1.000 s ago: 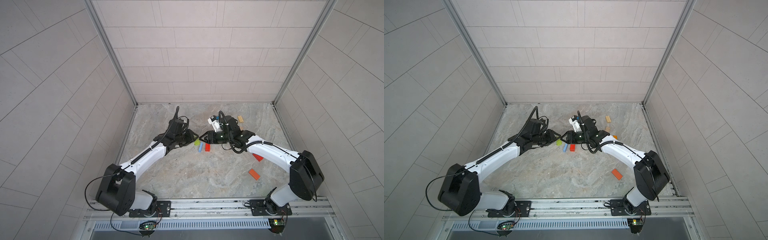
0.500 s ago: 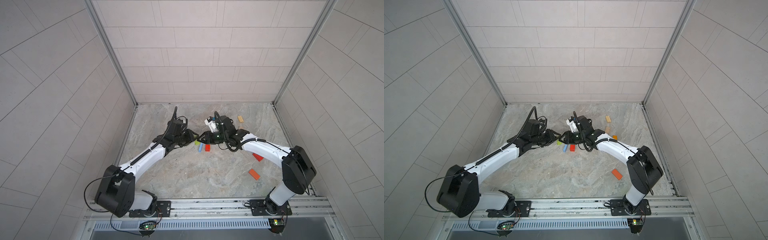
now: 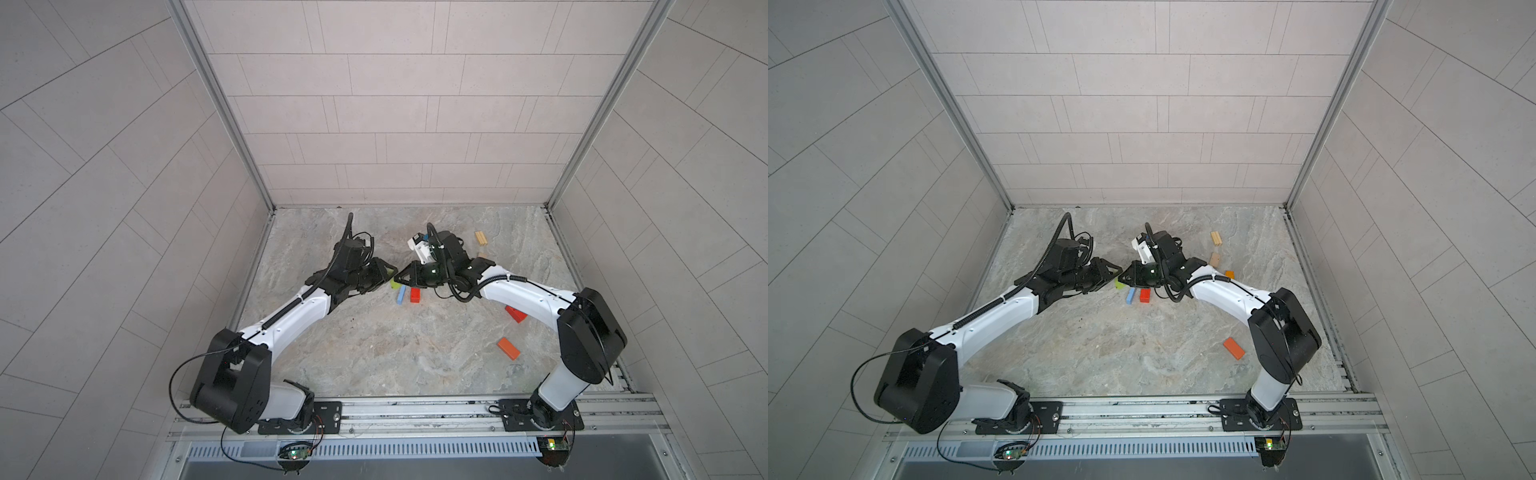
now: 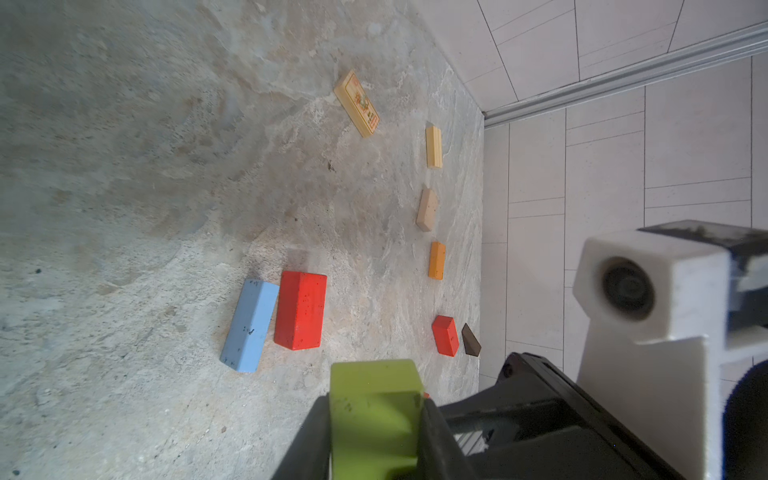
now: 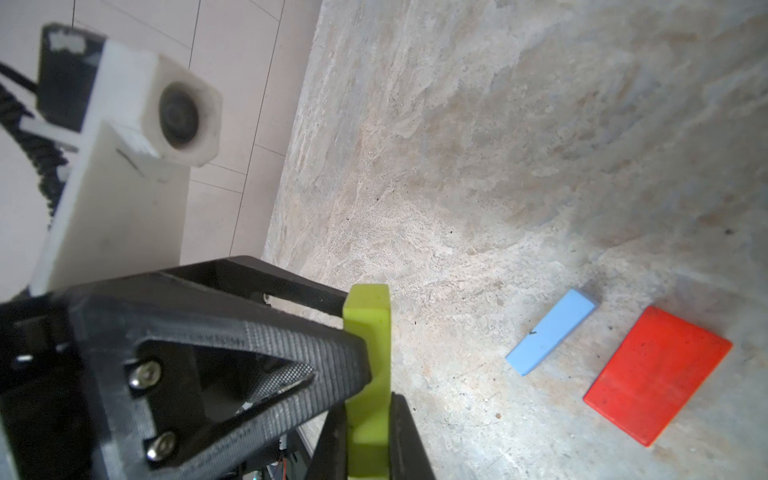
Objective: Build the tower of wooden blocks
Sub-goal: 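Close the right gripper on the green block while the left gripper opens, then lower the green block beside the blue block and open the right gripper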
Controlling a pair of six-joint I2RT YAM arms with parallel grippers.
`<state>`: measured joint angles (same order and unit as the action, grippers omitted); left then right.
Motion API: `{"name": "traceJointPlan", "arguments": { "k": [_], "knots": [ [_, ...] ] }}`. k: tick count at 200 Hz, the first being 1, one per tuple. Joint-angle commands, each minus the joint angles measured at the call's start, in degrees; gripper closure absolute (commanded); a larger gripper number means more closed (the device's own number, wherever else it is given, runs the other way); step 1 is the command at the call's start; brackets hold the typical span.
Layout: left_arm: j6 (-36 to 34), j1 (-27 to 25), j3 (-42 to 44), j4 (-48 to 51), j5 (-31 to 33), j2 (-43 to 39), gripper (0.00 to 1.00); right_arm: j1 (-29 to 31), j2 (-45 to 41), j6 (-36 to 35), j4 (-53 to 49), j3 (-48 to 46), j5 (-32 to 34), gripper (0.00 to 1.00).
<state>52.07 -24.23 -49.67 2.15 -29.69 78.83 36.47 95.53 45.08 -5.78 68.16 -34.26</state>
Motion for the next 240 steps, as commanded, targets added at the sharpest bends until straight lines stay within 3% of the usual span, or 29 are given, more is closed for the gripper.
{"name": "traceJointPlan", "arguments": {
  "k": [1, 15, 35, 65, 107, 154, 202, 240],
  "knots": [
    [0.05, -0.14, 0.47, -1.36, -0.95, -1.02, 0.41, 0.53, 0.53, 0.83, 1.02, 0.83, 1.07, 0.96],
    [-1.93, -0.08, 0.24, 2.34, 2.05, -2.44, 0.15, 0.58, -0.17, 0.77, -1.16, 0.87, 3.54, 0.99],
    [-5.59, 0.17, -0.75, 9.74, 8.33, -4.92, 0.0, 0.74, -1.58, 0.8, -4.71, 0.7, 7.68, 1.0],
    [-7.34, 0.64, 1.59, 15.65, 18.85, -10.29, 0.0, 2.5, -2.39, 0.62, -12.64, 2.42, 17.43, 1.0],
    [-5.23, 0.59, 12.85, 12.48, 29.17, -21.96, 0.0, 7.14, 1.81, 3.08, -16.13, 5.99, 29.67, 1.0],
    [-5.79, 0.59, 18.89, 13.95, 30.66, -28.95, 0.0, 12.05, 10.73, 5.73, -17.64, 13.78, 35.58, 1.0],
    [-7.25, 0.71, 19.48, 17.41, 31.47, -32.68, 0.0, 15.52, 22.76, 5.75, -24.18, 25.8, 40.57, 1.0],
    [-7.56, 0.74, 19.87, 18.67, 31.15, -33.94, 0.0, 16.0, 25.91, 6.45, -25.3, 27.2, 44.4, 1.0]
  ]
}}
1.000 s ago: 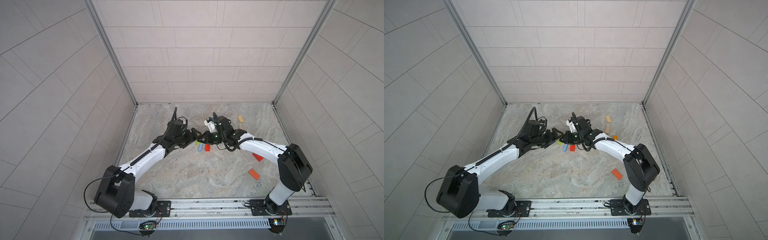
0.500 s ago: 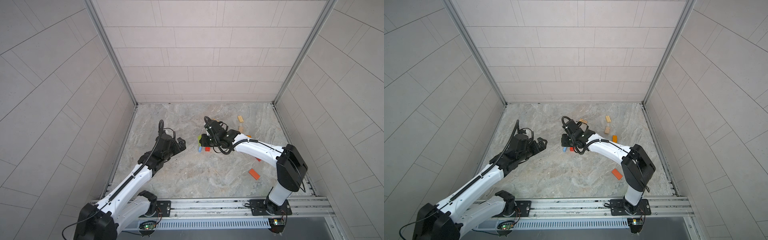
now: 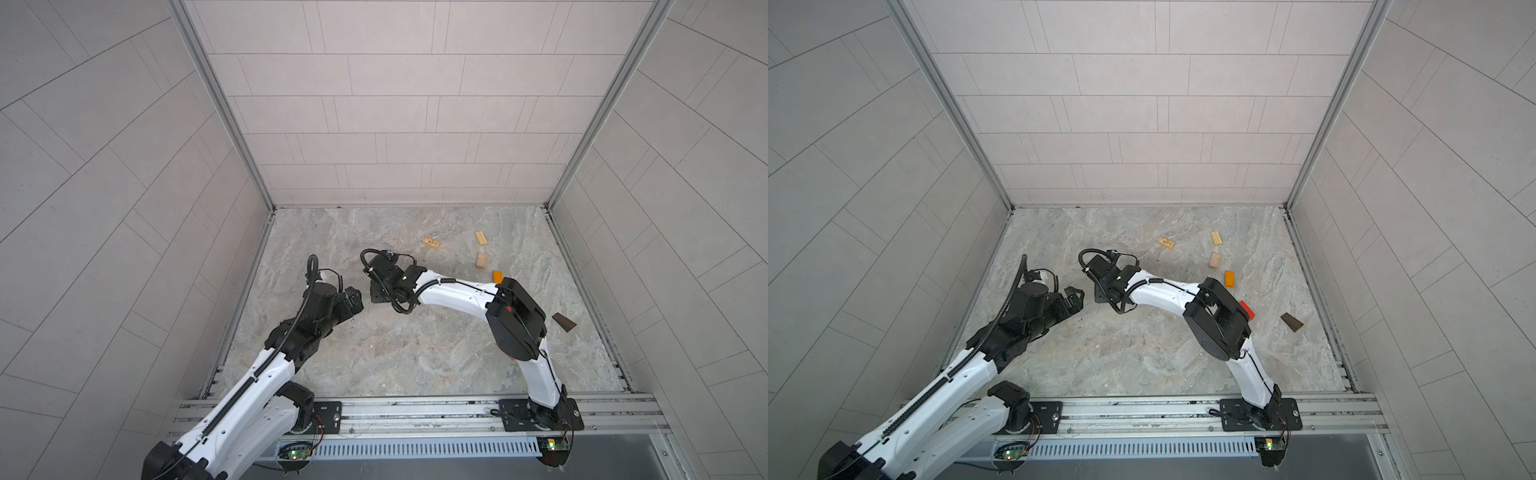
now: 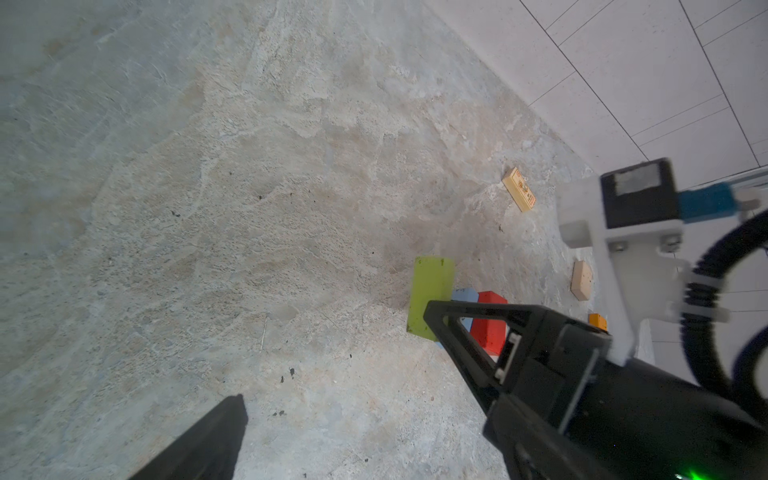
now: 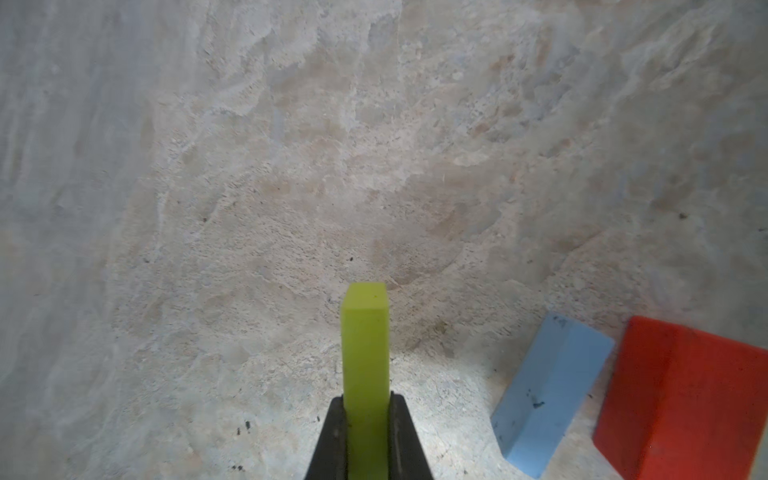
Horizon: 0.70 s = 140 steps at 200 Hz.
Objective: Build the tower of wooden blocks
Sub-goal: 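Lower the green block beside the blue block and open the right gripper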
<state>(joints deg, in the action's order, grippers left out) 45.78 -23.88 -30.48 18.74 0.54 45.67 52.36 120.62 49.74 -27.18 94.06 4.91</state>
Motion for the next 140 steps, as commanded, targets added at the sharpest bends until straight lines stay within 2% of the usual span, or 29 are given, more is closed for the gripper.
{"name": "traceJointPlan", "arguments": {
  "k": [1, 54, 140],
  "knots": [
    [-1.28, 0.4, 0.68, 2.08, 0.9, -0.77, 0.0, 0.11, 0.83, 1.78, -3.96, 1.3, 5.35, 1.0],
    [-1.62, 0.63, 1.39, 1.32, 0.01, -1.93, 0.0, -0.14, 0.43, 0.93, -6.6, -0.06, 9.88, 1.0],
    [-1.13, 0.68, 1.7, -0.37, -1.61, -1.55, 0.0, -1.1, -1.35, 0.78, -8.25, -3.27, 11.89, 1.0]
  ]
}}
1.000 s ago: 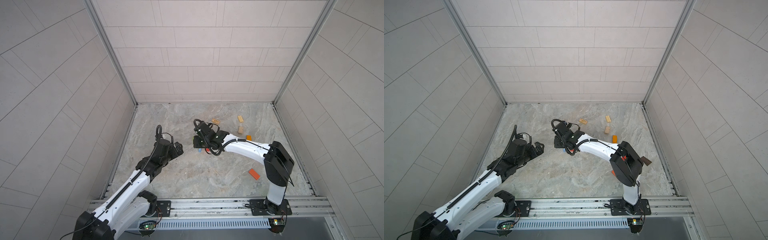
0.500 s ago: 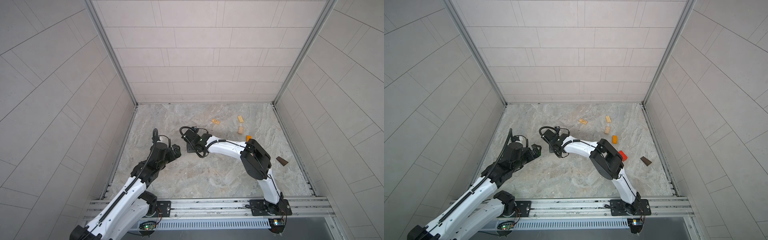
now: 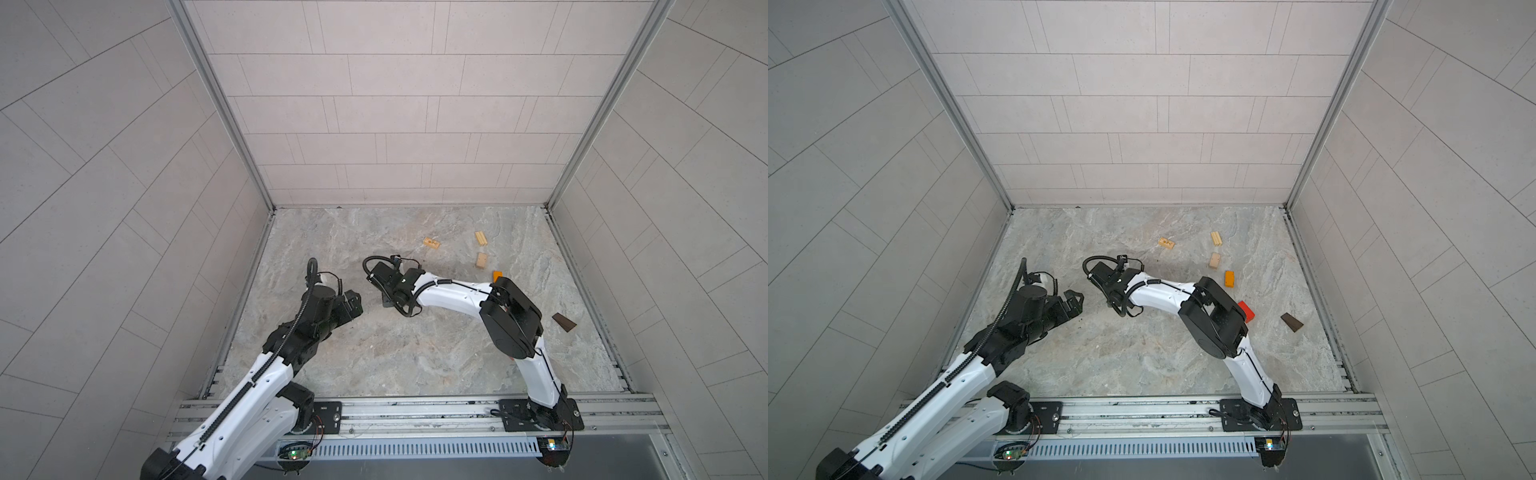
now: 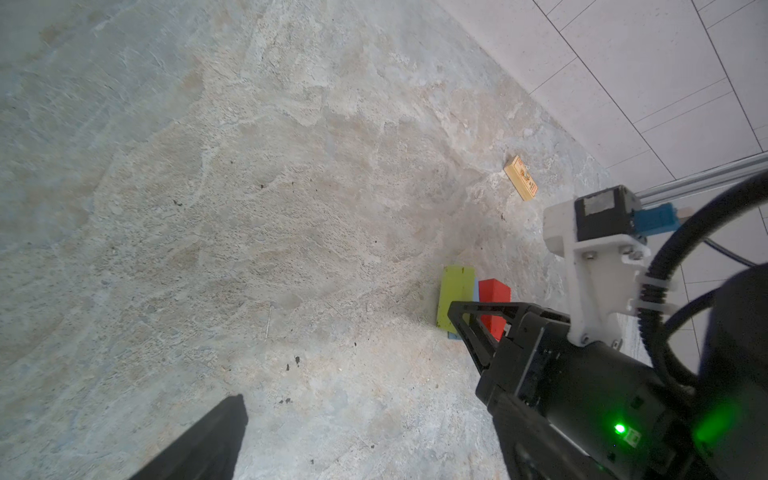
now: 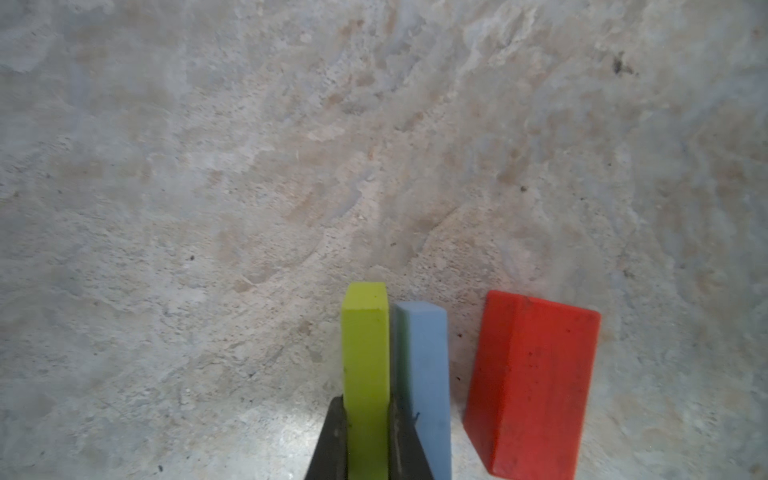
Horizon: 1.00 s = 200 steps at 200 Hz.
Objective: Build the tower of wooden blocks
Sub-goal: 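Lower the green block beside the blue block and open the right gripper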
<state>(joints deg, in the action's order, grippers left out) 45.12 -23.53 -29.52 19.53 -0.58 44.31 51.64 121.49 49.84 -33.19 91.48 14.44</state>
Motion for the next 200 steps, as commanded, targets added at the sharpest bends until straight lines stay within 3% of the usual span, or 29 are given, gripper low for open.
{"name": "traceJointPlan", "arguments": {
  "k": [1, 75, 99, 149, 200],
  "knots": [
    [-0.48, 0.33, 0.76, -1.2, -0.53, -0.19, 0.0, -0.39, -2.22, 0.64, -2.28, -0.69, 2.4, 1.0],
    [0.18, 0.33, 1.57, -3.66, -2.08, 3.49, 0.0, -0.53, -4.0, -0.14, -2.54, -2.67, 3.01, 1.0],
    [0.14, 0.33, 1.66, -4.13, -2.36, 4.04, 0.0, -0.53, -4.59, -0.42, -1.9, -2.89, 2.42, 0.85],
    [0.23, 0.33, 1.74, -4.23, -2.61, 4.34, 0.0, -0.56, -4.9, -0.51, -1.81, -2.53, 1.83, 0.68],
    [-0.25, 0.35, 0.89, -3.98, -2.95, 5.31, 0.02, -0.65, -7.14, -0.85, -1.81, -2.82, 1.83, 0.63]
  ]
}}
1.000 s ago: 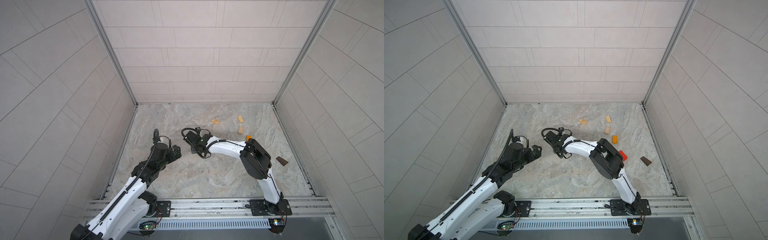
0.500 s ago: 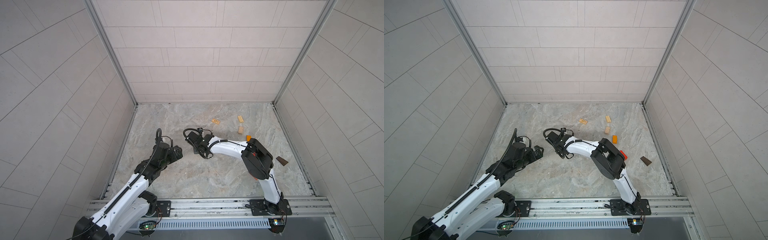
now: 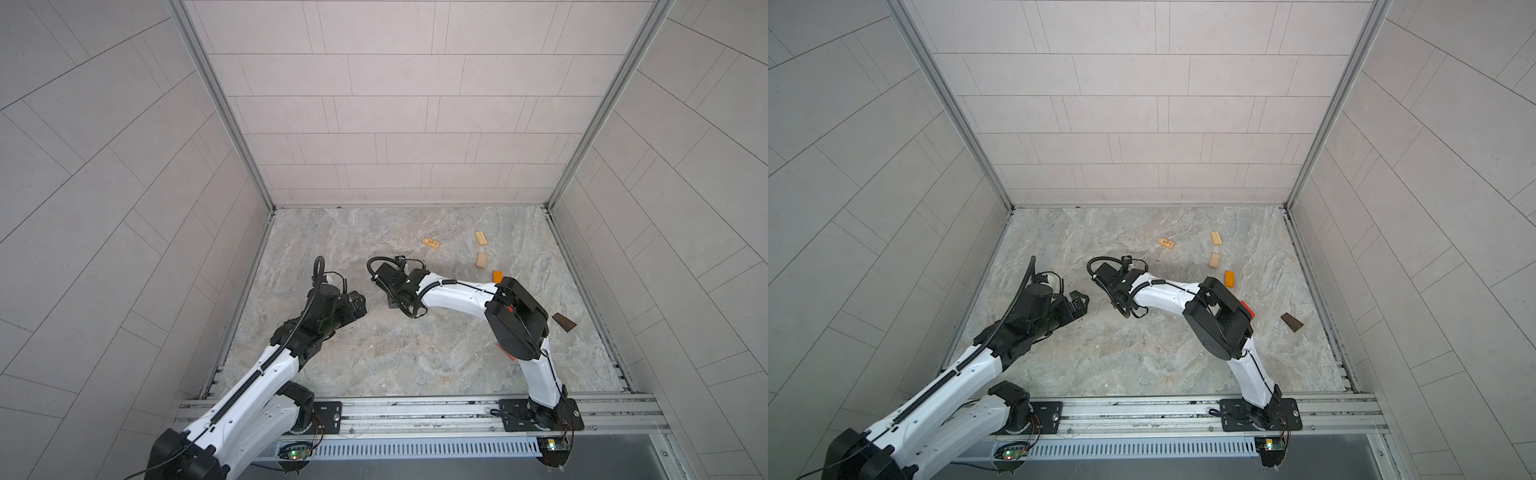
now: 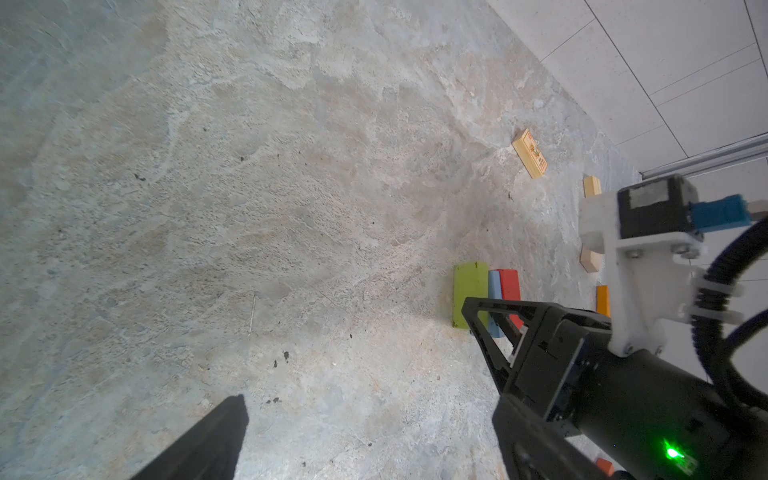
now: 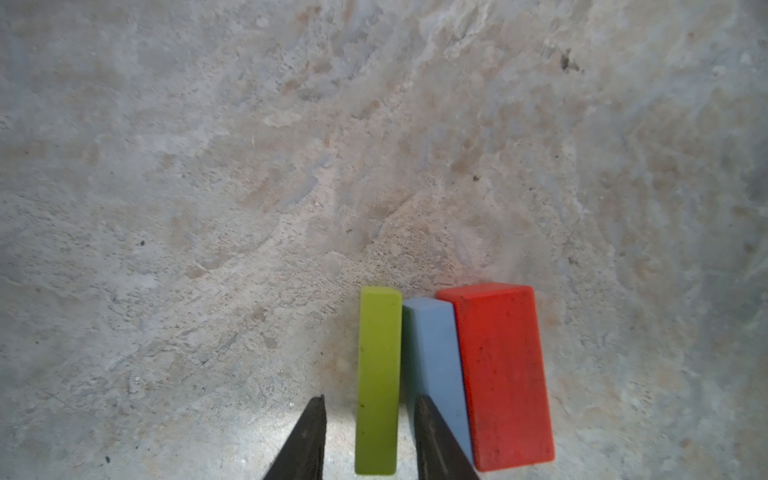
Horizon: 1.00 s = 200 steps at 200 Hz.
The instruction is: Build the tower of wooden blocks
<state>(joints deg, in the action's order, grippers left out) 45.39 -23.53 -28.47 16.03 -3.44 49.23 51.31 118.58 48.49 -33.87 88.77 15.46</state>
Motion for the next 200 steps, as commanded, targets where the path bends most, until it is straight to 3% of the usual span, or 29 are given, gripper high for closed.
{"name": "traceJointPlan", "arguments": {
  "k": [1, 25, 55, 67, 81, 104, 134, 165, 200],
  "knots": [
    [-0.54, 0.29, -0.17, -0.48, -0.03, 0.41, 0.02, -0.33, -4.28, 0.53, -1.12, -0.1, 0.8, 0.63],
    [-0.8, 0.5, -0.8, -0.43, -0.21, 0.95, 0.04, -0.33, -6.17, 0.02, -1.17, -0.13, 0.19, 0.63],
    [-1.52, 0.59, -1.37, -1.85, -1.33, 2.61, 0.13, -0.57, -9.63, -1.19, -1.11, -0.68, -1.75, 0.64],
    [-1.58, 0.68, -1.66, -2.83, -2.02, 4.16, 0.24, -1.15, -11.56, -1.95, -0.82, -1.55, -2.56, 0.71],
    [-1.64, 0.68, -1.77, -4.82, -3.43, 6.46, 0.39, -2.66, -14.1, -2.96, 0.25, -3.45, -4.64, 0.86],
    [-3.28, 0.61, -2.58, -9.29, -7.44, 10.9, 0.63, -6.42, -18.54, -4.83, 3.69, -8.24, -10.22, 1.0],
    [-6.0, 0.6, -6.13, -9.05, -8.06, 16.54, 0.85, -13.72, -21.44, -7.0, 9.16, -14.08, -23.51, 1.0],
    [-6.51, 0.05, -9.17, -11.52, -9.64, 24.24, 0.96, -19.91, -20.56, -10.34, 13.46, -17.5, -35.79, 1.0],
    [-6.42, -2.09, -12.03, -15.23, -9.86, 33.07, 0.99, -24.65, -19.29, -12.03, 18.21, -21.87, -41.47, 1.0]
  ]
}}
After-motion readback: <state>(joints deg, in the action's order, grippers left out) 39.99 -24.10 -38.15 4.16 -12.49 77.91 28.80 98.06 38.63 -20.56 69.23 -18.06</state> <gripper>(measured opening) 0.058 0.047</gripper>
